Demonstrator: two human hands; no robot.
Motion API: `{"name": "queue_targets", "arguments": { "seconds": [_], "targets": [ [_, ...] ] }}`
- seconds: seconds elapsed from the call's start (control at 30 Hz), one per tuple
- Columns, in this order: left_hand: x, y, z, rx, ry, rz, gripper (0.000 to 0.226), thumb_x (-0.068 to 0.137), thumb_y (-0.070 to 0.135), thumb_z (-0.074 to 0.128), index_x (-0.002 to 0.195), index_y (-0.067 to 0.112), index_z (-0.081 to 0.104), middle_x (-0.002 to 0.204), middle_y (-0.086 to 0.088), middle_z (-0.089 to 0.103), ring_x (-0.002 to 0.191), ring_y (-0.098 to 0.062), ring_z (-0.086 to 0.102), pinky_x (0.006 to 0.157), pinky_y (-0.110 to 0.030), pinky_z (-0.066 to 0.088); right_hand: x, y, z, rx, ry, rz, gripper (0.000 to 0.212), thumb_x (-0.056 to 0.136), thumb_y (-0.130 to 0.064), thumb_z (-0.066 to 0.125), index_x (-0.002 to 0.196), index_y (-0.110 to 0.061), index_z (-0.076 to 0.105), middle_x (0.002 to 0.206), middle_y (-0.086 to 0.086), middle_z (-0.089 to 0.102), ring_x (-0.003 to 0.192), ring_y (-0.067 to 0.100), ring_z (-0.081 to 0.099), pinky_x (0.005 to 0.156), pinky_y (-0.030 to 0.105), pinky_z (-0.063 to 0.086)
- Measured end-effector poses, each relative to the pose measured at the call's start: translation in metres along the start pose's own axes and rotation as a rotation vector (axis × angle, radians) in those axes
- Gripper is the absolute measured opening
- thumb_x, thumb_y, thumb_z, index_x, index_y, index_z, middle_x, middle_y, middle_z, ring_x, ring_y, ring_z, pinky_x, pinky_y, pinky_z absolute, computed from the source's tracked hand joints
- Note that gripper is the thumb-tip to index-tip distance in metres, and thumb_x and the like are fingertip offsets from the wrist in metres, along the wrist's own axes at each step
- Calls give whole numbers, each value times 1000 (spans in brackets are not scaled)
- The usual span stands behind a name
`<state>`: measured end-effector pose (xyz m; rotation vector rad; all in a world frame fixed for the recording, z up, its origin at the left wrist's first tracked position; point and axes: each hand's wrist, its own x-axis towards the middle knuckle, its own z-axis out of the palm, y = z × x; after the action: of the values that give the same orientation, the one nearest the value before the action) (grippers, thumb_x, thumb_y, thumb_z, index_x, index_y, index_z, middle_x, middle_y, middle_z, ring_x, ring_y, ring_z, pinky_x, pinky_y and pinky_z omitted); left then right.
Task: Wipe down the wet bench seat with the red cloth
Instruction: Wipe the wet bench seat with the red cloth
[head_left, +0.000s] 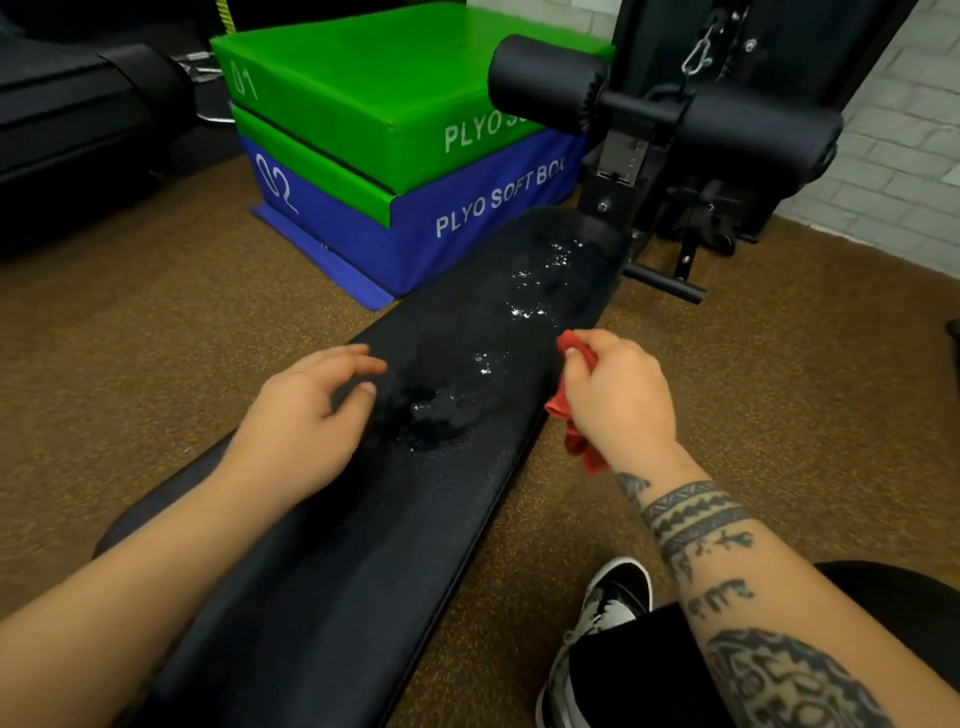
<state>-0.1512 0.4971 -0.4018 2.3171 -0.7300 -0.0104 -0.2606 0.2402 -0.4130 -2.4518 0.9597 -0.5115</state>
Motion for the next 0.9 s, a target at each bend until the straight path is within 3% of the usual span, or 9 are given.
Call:
{"name": "queue_targets", "arguments": {
  "seconds": [0.07, 0.1, 0.2, 0.3, 0.4, 0.5, 0.63, 0.77, 0.9],
  "targets": [
    [-2, 25, 0, -271, -23, -129, 21, 98, 22, 57, 105, 36, 71, 82, 22, 70, 72, 0, 63, 72, -26, 52, -7, -37, -15, 179, 23, -54, 28, 95, -37, 53, 118, -35, 69, 111, -3, 71, 102, 18, 65, 89, 32, 53],
    [-2, 39, 2, -451, -56, -189, 21, 100, 23, 54, 106, 35, 70, 80, 21, 71, 72, -1, 65, 69, -25, 52, -13, -55, -18, 299, 30, -93, 27, 95, -36, 54, 117, -34, 70, 110, -7, 72, 102, 12, 65, 90, 28, 52],
    [3, 76, 7, -1004, -154, -324, 26, 104, 31, 45, 121, 30, 65, 115, 3, 73, 102, -15, 69, 87, -35, 53, -40, -97, -12, 687, -59, -211, 33, 98, -39, 50, 122, -27, 70, 115, -13, 72, 107, -1, 64, 99, 26, 49],
    [11, 87, 4, -1181, -34, -357, 24, 101, 41, 50, 117, 30, 64, 108, -1, 71, 101, -16, 68, 90, -35, 52, -58, -122, -5, 1161, -552, -87, 63, 93, -61, 34, 141, -26, 55, 135, -15, 60, 126, -2, 54, 113, 28, 37],
    [15, 67, -11, -932, 184, -277, 16, 93, 47, 57, 97, 37, 70, 86, -3, 67, 79, -23, 64, 77, -48, 54, -52, -120, -18, 1290, -920, -15, 92, 85, -80, 17, 149, -21, 45, 152, -5, 48, 140, 11, 43, 118, 43, 31],
    [24, 32, -36, -634, 258, -202, 18, 91, 44, 59, 106, 47, 68, 80, 8, 68, 69, -20, 65, 74, -53, 58, -28, -96, -32, 1047, -649, 33, 69, 93, -69, 23, 117, -27, 72, 129, -13, 67, 118, 12, 62, 100, 40, 46],
    [23, -5, -46, -116, -71, -3, 37, 94, 39, 62, 129, 44, 56, 108, 11, 67, 91, -11, 64, 84, -28, 48, 3, -47, -20, 517, -316, 175, 37, 95, -49, 53, 117, -24, 68, 126, -3, 65, 115, 18, 61, 93, 32, 46],
    [-6, -14, -9, 101, -473, 328, 38, 84, 58, 57, 116, 41, 69, 116, 16, 58, 107, 1, 56, 96, -21, 43, 5, -10, 8, 111, -496, 338, 78, 92, -55, 50, 155, -16, 25, 157, 16, 22, 138, 40, 36, 113, 43, 34],
    [-16, -23, 22, 254, -311, 327, 38, 81, 59, 68, 115, 41, 72, 100, 18, 46, 98, -8, 50, 82, -29, 44, -2, -7, 25, 147, -512, 355, 80, 94, -59, 43, 157, -18, 16, 161, 15, 16, 139, 40, 36, 111, 45, 33]
  ]
}}
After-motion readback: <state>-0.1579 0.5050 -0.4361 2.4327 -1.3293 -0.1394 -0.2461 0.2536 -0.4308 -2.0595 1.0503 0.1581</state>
